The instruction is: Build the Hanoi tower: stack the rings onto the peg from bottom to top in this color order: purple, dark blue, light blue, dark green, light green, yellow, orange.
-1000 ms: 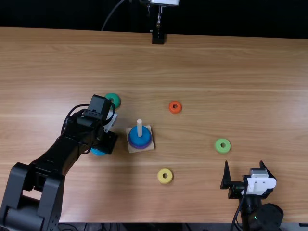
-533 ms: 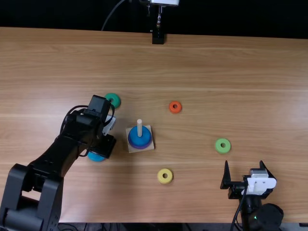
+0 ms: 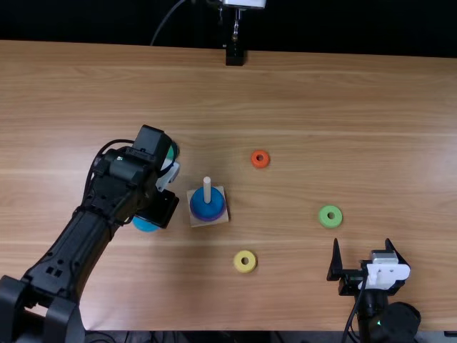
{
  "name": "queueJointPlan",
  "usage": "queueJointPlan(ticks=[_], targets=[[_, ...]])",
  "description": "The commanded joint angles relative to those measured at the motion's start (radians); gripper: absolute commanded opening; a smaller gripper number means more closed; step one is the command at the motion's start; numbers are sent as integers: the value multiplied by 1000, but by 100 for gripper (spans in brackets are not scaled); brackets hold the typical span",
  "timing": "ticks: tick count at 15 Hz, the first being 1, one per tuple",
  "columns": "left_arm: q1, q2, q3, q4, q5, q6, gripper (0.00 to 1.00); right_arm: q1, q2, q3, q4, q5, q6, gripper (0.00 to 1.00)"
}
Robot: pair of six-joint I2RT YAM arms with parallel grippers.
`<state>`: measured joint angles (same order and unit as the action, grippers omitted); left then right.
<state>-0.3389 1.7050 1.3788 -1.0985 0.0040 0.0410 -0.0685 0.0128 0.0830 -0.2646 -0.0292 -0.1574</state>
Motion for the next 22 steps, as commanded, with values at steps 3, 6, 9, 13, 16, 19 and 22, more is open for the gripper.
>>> queueJointPlan(ticks=[3, 6, 9, 13, 16, 19, 22], targets=[[1, -44, 78, -116, 0, -63, 0, -11, -13, -69, -55, 9, 6, 100], [0, -42, 180, -271, 3, -70, 0, -11, -13, -69, -55, 9, 6, 100], [-2, -31, 290, -339, 5, -87, 0, -11, -13, -69, -55, 9, 6, 100], [-22, 33, 436, -361, 3, -172, 0, -11, -13, -69, -55, 9, 6, 100], [-58, 111, 549, -404, 3, -197, 0, -11, -13, -69, -55, 9, 6, 100], [-94, 185, 649, -422, 5, -199, 0, -11, -13, -69, -55, 9, 6, 100], [-130, 240, 715, -426, 5, -229, 0, -11, -13, -69, -55, 9, 6, 100]])
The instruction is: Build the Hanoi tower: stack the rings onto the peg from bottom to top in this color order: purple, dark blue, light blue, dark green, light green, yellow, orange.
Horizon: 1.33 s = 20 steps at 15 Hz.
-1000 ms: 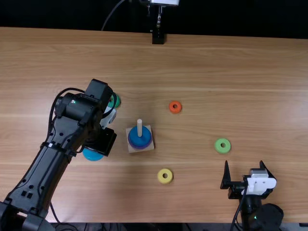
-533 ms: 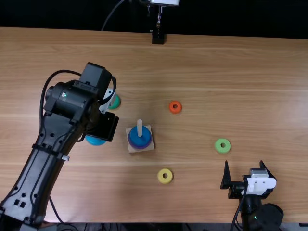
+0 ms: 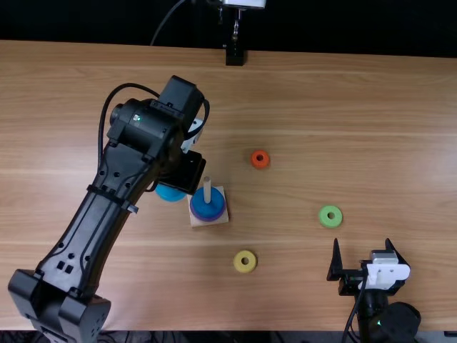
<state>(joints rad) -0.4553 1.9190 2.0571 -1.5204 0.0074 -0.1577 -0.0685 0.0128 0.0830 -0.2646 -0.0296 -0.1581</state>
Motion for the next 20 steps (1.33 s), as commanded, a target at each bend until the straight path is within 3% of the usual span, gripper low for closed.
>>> queueJointPlan(ticks=[1, 7, 10, 20], targets=[[-26, 40, 55, -2, 0, -61, 0, -11, -13, -69, -55, 9, 7, 100], [-85, 112, 176, -22, 0, -82, 0, -11, -13, -69, -55, 9, 7, 100], [-98, 150, 204, -26, -2, -117, 0, -11, -13, -69, -55, 9, 7, 100], [-111, 192, 242, -28, -4, -118, 0, -11, -13, -69, -55, 9, 7, 100]])
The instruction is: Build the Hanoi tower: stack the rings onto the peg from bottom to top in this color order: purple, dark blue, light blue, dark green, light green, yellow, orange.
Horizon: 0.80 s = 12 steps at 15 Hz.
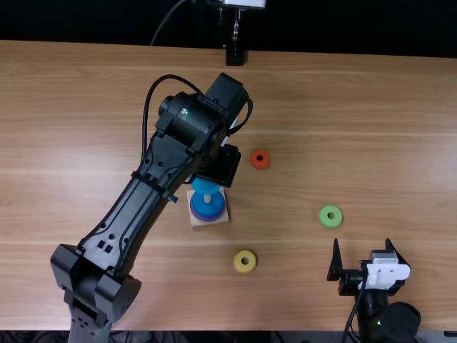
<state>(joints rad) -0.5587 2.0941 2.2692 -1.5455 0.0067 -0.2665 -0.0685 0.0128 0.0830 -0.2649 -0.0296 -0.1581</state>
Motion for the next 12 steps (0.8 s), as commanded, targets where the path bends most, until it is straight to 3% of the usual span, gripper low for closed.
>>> queueJointPlan(ticks=[1, 3, 4, 7, 8, 10, 11, 12], targets=[[-7, 17, 24, -3, -3, -10, 0, -11, -13, -69, -55, 9, 7, 100], [-6, 34, 19, -4, -3, -8, 5, -11, -13, -69, -55, 9, 7, 100], [-6, 35, 16, -6, -1, -8, 14, -11, -13, -69, -55, 9, 7, 100], [-7, 37, 16, -25, 1, -8, 29, -11, -13, -69, -55, 9, 7, 100], [-7, 37, 16, -25, 1, -8, 40, -11, -13, -69, -55, 9, 7, 100], [-7, 38, 16, -25, 4, -6, 86, -11, -13, -69, -55, 9, 7, 100], [-7, 38, 15, -25, 6, -6, 100, -11, -13, -69, -55, 9, 7, 100], [-7, 38, 12, -25, 12, -6, 100, -11, -13, -69, -55, 9, 7, 100]])
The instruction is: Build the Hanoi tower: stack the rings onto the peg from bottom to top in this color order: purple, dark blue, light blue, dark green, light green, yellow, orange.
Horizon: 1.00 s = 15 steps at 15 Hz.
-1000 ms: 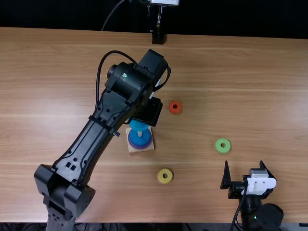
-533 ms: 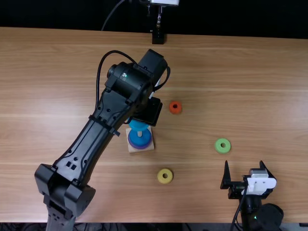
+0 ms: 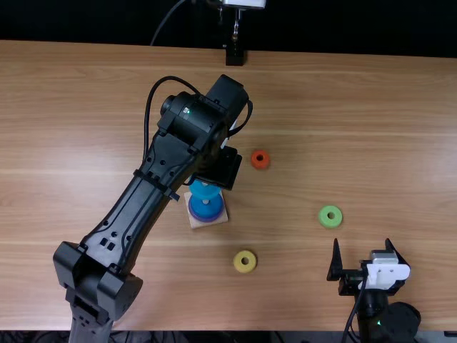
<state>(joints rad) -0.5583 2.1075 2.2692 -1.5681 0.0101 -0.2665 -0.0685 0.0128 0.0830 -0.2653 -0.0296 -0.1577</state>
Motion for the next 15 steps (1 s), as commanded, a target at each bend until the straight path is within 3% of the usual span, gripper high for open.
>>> queueJointPlan(ticks=[1, 3, 8, 15], targets=[[-6, 25, 10, -3, 27, -6, 100, -11, -13, -69, -54, 9, 7, 100], [-6, 25, 12, -3, 36, -6, 100, -11, -13, -69, -54, 9, 7, 100], [12, 23, 76, -3, 19, 5, 100, -11, -13, -69, -54, 9, 7, 100], [164, 3, 58, 16, 19, 11, 100, -11, -13, -69, -54, 9, 7, 100]])
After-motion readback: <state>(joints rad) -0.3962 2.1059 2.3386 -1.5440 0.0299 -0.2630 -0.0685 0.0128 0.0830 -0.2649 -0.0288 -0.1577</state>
